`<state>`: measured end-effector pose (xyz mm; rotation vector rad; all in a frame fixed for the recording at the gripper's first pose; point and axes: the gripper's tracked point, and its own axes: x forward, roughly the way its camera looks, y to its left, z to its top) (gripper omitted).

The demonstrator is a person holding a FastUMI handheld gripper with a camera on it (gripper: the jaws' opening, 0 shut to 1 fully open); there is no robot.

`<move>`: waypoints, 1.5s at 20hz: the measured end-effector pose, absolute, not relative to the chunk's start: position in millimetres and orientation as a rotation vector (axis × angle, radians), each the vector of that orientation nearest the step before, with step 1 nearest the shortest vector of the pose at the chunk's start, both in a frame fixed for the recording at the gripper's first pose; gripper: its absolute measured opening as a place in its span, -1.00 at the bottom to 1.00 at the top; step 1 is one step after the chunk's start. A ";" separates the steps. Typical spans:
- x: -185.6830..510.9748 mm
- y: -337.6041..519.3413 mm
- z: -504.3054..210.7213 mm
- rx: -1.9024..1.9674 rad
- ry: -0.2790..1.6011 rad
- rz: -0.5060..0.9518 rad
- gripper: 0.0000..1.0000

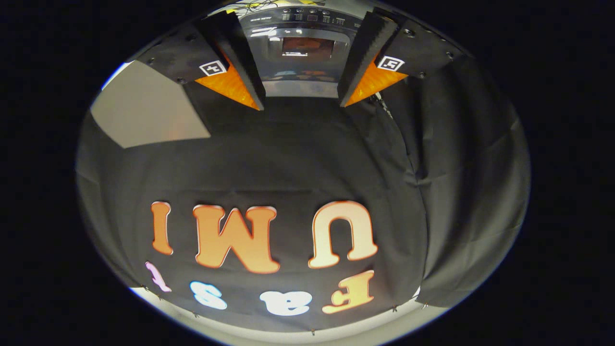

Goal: Put the clothes into the washing machine and then close the washing machine lid.

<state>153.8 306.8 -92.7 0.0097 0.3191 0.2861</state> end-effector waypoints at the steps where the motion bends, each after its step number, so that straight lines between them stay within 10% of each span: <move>1: 147.8 292.9 -72.5 0.008 0.292 0.269 0.96; 30: 82.7 141.8 49.7 0.030 0.075 0.075 0.96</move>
